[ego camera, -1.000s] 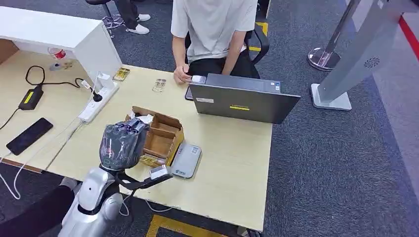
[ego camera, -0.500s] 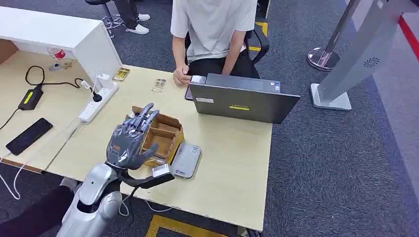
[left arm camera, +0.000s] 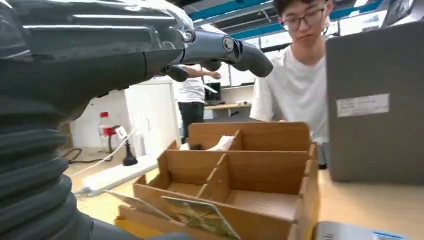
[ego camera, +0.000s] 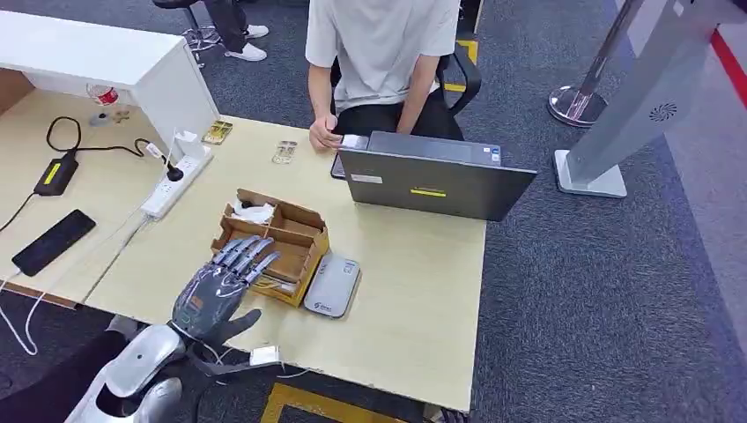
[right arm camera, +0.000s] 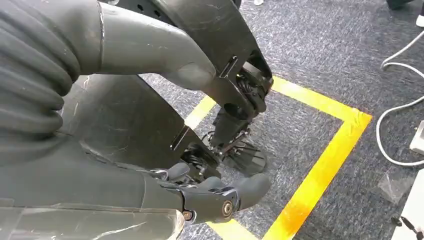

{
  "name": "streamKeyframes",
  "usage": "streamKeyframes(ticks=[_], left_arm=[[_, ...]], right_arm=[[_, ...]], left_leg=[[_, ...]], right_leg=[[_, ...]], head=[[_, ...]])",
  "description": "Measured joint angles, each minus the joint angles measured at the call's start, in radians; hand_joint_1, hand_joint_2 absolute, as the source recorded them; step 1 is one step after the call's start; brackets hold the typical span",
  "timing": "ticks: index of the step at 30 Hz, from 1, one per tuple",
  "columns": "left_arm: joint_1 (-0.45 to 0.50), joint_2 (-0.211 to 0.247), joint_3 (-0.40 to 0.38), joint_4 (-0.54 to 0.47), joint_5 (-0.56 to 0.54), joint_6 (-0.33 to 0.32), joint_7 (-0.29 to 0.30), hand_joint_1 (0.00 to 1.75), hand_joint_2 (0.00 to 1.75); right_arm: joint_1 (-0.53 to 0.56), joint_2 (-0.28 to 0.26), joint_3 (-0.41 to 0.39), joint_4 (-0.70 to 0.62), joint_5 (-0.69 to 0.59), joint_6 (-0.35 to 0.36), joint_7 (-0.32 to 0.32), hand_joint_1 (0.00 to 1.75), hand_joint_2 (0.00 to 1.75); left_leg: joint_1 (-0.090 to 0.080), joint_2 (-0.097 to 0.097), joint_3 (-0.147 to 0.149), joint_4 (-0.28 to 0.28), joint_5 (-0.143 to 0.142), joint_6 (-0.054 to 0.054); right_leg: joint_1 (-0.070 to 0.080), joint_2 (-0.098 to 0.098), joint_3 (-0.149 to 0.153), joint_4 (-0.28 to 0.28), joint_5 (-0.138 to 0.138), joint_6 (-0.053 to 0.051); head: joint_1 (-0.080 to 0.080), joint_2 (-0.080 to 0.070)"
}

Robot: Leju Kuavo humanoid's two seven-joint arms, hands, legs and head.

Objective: Pass the card to the sensor for recognition and then transmit it.

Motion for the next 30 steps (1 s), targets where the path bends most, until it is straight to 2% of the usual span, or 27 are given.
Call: streamKeyframes(ticks=[5, 9, 19, 29, 30], left_arm=[[-0.017, 0.002, -0.001, 0.019, -0.042, 0.008, 0.047, 0.0, 1.75], [-0.058, -0.022, -0.002, 0.066, -0.071, 0.034, 0.077, 0.0, 1.75], [-0.153, -0.104, -0.034, 0.216, -0.114, 0.056, 0.081, 0.0, 1.75], [-0.168, -0.127, -0.039, 0.285, -0.116, 0.05, 0.1, 0.0, 1.75], [-0.168, -0.127, -0.039, 0.289, -0.117, 0.05, 0.116, 0.0, 1.75]], right_arm=[[0.0, 0.0, 0.0, 0.0, 0.003, 0.0, 0.003, 0.0, 1.75], [-0.001, 0.0, 0.0, -0.002, 0.012, 0.003, 0.012, 0.0, 1.75], [-0.003, 0.0, 0.0, -0.004, 0.032, 0.015, 0.023, 0.0, 1.75], [-0.004, 0.0, 0.001, -0.004, 0.034, 0.0, 0.031, 0.0, 1.75], [-0.004, 0.0, 0.001, -0.004, 0.034, 0.0, 0.031, 0.0, 1.75]], left_leg=[[0.0, 0.0, 0.0, 0.0, 0.0, 0.0], [0.0, 0.0, 0.0, 0.0, 0.001, 0.001], [-0.001, 0.001, 0.0, 0.0, 0.001, 0.001], [0.0, 0.001, 0.0, 0.0, 0.001, 0.001], [0.0, 0.001, 0.0, 0.0, 0.001, 0.001]], right_leg=[[0.0, 0.0, 0.0, -0.001, 0.0, 0.0], [0.0, 0.0, 0.0, -0.001, 0.001, 0.001], [0.0, 0.001, 0.0, -0.001, 0.002, 0.001], [0.0, 0.001, 0.0, -0.001, 0.001, 0.001], [0.0, 0.001, 0.0, -0.001, 0.001, 0.001]], head=[[0.0, 0.0], [0.0, 0.0], [0.0, 0.0], [0.0, 0.0], [0.0, 0.0]])
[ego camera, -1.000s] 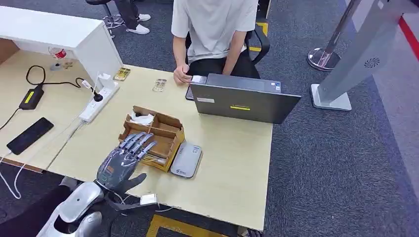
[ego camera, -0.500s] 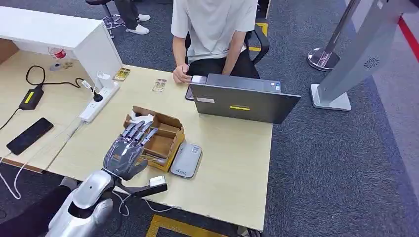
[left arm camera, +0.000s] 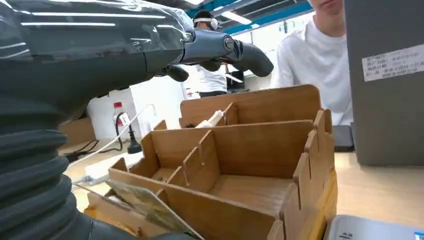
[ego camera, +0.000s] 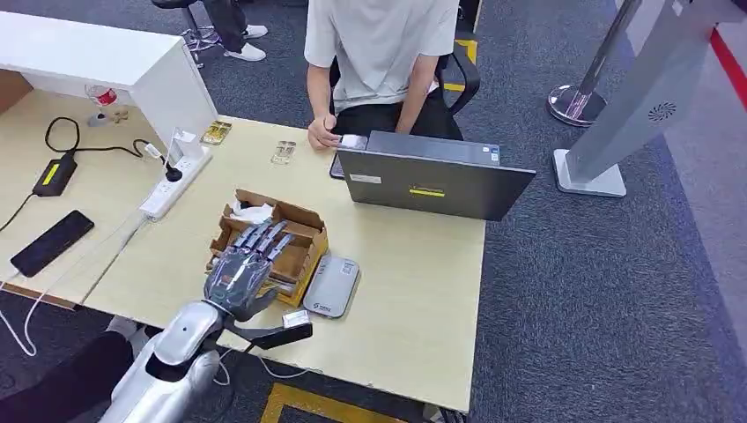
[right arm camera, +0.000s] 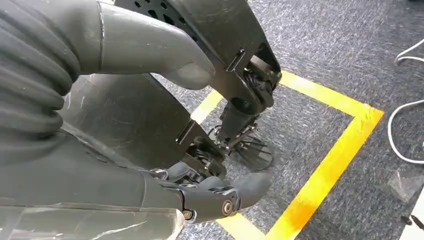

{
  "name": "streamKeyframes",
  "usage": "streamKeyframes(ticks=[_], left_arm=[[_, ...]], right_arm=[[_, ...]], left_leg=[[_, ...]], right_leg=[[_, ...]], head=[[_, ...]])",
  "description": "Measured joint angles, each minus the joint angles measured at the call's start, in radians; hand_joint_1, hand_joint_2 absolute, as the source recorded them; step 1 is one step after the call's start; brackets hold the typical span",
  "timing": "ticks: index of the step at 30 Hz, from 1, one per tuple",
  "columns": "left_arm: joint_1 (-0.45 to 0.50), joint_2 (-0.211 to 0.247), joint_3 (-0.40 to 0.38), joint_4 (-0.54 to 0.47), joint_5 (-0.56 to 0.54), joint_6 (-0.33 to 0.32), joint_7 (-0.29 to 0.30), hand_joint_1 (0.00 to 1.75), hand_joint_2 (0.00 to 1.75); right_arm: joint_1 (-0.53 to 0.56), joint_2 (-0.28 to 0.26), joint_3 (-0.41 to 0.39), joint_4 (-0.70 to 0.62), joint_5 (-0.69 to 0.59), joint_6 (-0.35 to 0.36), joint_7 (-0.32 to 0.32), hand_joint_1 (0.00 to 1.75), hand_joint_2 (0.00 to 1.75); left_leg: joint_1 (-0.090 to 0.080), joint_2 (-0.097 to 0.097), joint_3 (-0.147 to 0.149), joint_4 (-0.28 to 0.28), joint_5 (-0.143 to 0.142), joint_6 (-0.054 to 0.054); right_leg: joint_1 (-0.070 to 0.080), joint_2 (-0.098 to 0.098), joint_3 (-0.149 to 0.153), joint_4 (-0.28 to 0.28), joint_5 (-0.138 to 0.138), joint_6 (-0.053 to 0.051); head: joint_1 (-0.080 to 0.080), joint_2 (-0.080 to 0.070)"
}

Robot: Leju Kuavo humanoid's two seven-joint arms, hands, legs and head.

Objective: Pass the card to the sensor for recognition and then transmit it.

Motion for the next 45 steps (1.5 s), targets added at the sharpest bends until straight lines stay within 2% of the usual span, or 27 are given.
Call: streamKeyframes(ticks=[6, 18, 19, 29, 45], left_arm=[[0.0, -0.002, 0.0, 0.005, -0.02, 0.0, 0.086, 0.0, 1.75], [0.0, -0.001, 0.0, 0.004, -0.018, -0.001, 0.104, 0.0, 1.75], [0.0, -0.001, 0.0, 0.004, -0.018, -0.002, 0.104, 1.75, 1.75], [0.002, 0.001, 0.002, 0.004, 0.006, -0.04, 0.098, 1.75, 1.75], [0.003, 0.004, 0.003, 0.004, 0.021, -0.048, 0.087, 1.75, 1.75]], right_arm=[[0.0, 0.0, 0.0, 0.0, 0.0, 0.0, -0.001, 0.0, 1.75], [0.0, 0.0, 0.0, 0.0, 0.0, 0.001, -0.002, 0.0, 1.75], [0.0, 0.0, 0.0, 0.0, 0.0, 0.002, -0.003, 0.0, 1.75], [0.002, -0.001, 0.0, 0.0, 0.003, 0.015, -0.015, 0.0, 1.75], [0.004, -0.002, 0.0, 0.0, 0.006, 0.013, -0.019, 0.0, 1.75]], left_leg=[[0.0, 0.0, 0.0, 0.0, 0.0, 0.0], [0.0, 0.0, 0.0, 0.0, 0.0, 0.0], [0.0, 0.0, 0.0, 0.0, 0.0, 0.0], [0.0, 0.0, 0.0, 0.0, 0.0, 0.0], [0.0, 0.0, 0.0, 0.0, 0.0, 0.0]], right_leg=[[0.0, 0.0, 0.0, 0.0, 0.0, 0.0], [0.0, 0.0, 0.0, 0.0, 0.0, 0.0], [0.0, 0.0, 0.0, 0.0, 0.0, 0.0], [0.0, 0.0, 0.0, 0.0, 0.0, 0.0], [0.0, 0.0, 0.0, 0.0, 0.0, 0.0]], head=[[0.0, 0.0], [0.0, 0.0], [0.0, 0.0], [0.0, 0.0], [0.0, 0.0]])
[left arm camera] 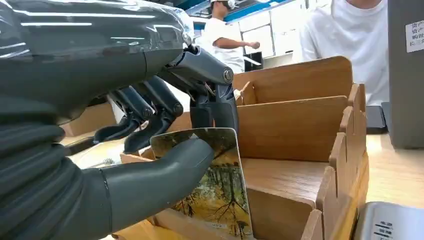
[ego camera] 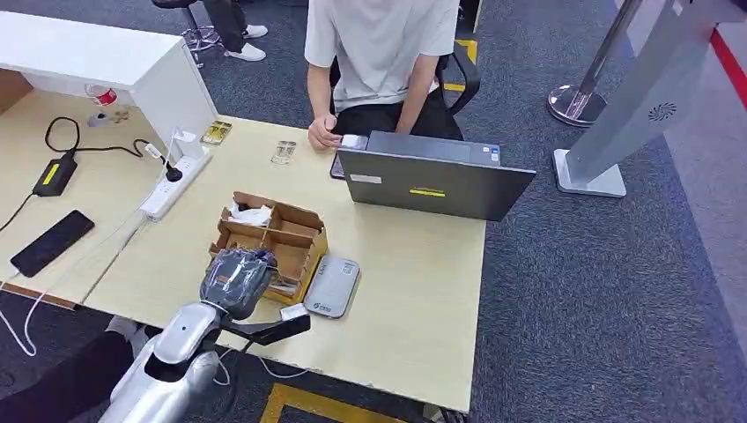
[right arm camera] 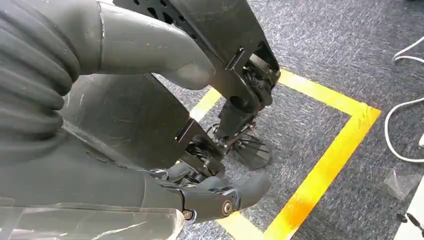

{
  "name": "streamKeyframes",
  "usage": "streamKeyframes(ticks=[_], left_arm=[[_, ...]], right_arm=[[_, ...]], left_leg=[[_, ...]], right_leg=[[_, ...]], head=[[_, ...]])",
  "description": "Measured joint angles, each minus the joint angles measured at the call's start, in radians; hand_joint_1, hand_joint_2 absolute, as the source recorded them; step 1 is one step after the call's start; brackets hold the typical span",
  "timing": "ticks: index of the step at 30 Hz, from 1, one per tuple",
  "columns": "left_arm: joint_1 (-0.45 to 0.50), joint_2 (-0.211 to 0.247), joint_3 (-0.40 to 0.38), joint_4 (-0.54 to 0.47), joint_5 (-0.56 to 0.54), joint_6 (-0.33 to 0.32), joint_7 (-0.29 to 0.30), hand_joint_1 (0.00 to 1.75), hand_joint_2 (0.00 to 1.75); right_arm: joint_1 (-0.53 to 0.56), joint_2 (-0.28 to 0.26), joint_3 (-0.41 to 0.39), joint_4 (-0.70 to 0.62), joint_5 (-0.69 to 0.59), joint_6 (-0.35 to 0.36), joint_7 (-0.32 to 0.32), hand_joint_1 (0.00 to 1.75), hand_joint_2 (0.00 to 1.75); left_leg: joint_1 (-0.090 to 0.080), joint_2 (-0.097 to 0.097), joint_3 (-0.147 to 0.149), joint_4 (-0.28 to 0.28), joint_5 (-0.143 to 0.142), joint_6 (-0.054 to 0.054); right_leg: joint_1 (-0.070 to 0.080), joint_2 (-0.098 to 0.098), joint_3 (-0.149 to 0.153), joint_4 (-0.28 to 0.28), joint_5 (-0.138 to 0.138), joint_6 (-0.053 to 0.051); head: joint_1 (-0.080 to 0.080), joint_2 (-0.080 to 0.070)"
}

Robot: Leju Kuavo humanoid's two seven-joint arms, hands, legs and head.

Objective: Pass the card to the sensor for recognition and then transmit it.

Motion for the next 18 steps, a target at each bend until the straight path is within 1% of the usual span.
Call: streamKeyframes(ticks=[4, 11, 18], left_arm=[[0.001, -0.005, 0.005, 0.0, 0.003, 0.021, 0.008, 1.75, 1.75], [0.001, -0.006, 0.008, -0.005, -0.002, 0.026, 0.011, 1.75, 1.75], [0.005, -0.005, 0.008, -0.039, 0.0, 0.028, 0.005, 1.75, 1.75]], right_arm=[[0.0, 0.0, 0.0, 0.0, 0.0, -0.008, 0.005, 0.0, 1.75], [0.0, 0.0, 0.0, 0.0, 0.0, -0.011, 0.006, 0.0, 1.75], [0.0, 0.0, 0.0, 0.0, 0.001, -0.008, 0.003, 0.0, 1.75]], left_leg=[[0.0, 0.0, 0.0, 0.0, 0.0, 0.0], [0.0, 0.0, 0.0, 0.0, 0.0, 0.0], [0.0, 0.0, 0.0, 0.0, 0.0, 0.0]], right_leg=[[0.0, 0.0, 0.0, 0.0, 0.0, 0.0], [0.0, 0.0, 0.0, 0.0, 0.0, 0.0], [0.0, 0.0, 0.0, 0.0, 0.0, 0.0]], head=[[0.0, 0.0], [0.0, 0.0], [0.0, 0.0]])
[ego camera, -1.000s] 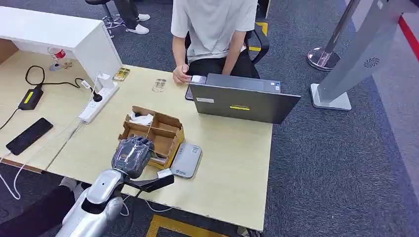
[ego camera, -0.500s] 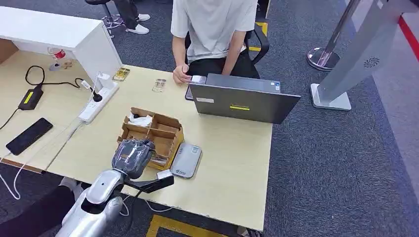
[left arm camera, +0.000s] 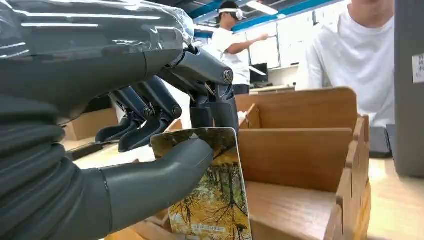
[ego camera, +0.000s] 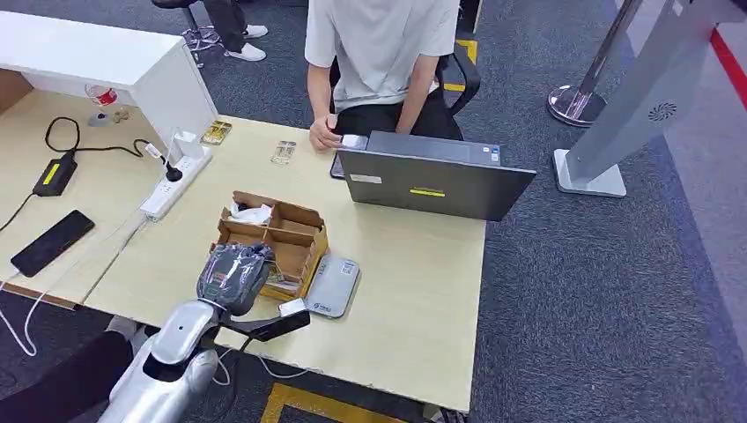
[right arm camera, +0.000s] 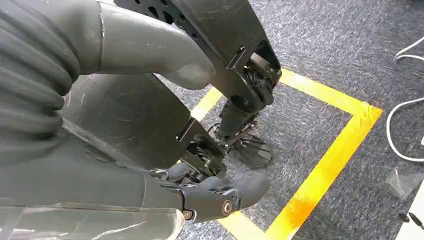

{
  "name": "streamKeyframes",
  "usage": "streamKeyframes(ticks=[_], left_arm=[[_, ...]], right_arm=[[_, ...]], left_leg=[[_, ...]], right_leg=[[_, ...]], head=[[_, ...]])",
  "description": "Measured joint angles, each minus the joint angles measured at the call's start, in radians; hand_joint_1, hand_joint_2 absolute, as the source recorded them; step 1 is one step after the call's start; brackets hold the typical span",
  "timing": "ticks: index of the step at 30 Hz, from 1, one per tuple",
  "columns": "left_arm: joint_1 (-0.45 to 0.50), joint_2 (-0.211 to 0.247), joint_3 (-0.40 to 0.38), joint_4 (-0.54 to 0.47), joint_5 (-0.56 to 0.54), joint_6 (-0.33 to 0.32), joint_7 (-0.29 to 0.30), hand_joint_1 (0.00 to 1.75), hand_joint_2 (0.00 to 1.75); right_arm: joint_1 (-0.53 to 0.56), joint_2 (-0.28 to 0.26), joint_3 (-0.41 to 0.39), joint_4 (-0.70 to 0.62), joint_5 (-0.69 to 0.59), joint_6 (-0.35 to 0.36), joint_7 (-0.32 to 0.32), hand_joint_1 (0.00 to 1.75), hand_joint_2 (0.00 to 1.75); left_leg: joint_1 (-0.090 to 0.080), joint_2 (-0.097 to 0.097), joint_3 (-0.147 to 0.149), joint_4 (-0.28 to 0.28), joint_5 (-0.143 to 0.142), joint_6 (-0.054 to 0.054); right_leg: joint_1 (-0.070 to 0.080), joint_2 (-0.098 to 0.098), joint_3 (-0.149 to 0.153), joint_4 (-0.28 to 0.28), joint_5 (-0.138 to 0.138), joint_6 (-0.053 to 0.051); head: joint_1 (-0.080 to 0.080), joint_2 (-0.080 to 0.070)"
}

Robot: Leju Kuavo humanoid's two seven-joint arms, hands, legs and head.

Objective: Pass the card to the sensor for recognition and then transmit it.

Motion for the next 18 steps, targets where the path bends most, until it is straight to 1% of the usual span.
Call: streamKeyframes(ticks=[4, 10, 15, 18], left_arm=[[0.012, 0.006, 0.0, -0.038, 0.012, -0.011, -0.018, 1.75, 1.75], [0.041, 0.03, 0.0, -0.138, 0.025, -0.029, -0.048, 1.75, 1.75], [0.059, 0.051, -0.001, -0.224, 0.035, -0.026, -0.061, 1.75, 1.75], [0.056, 0.055, -0.001, -0.265, 0.04, -0.015, -0.066, 1.75, 1.75]], right_arm=[[0.004, -0.002, -0.001, 0.0, 0.0, 0.004, -0.008, 0.0, 1.75], [0.006, -0.006, -0.004, 0.0, -0.002, 0.006, -0.008, 0.0, 1.75], [0.009, -0.008, -0.006, 0.0, -0.005, 0.01, -0.017, 0.0, 1.75], [0.009, -0.008, -0.007, 0.0, -0.004, 0.009, -0.015, 0.0, 1.75]], left_leg=[[0.0, 0.0, 0.0, 0.0, 0.0, 0.0], [0.0, 0.0, 0.0, 0.0, 0.0, 0.0], [0.0, 0.0, 0.0, 0.0, 0.0, 0.0], [0.0, 0.0, 0.0, 0.0, 0.0, 0.0]], right_leg=[[0.0, 0.0, 0.0, 0.0, 0.0, 0.0], [0.0, 0.0, 0.0, 0.0, 0.0, 0.0], [0.0, 0.0, 0.0, 0.0, 0.0, 0.0], [0.0, 0.0, 0.0, 0.0, 0.0, 0.0]], head=[[0.0, 0.0], [0.0, 0.0], [0.0, 0.0], [0.0, 0.0]])
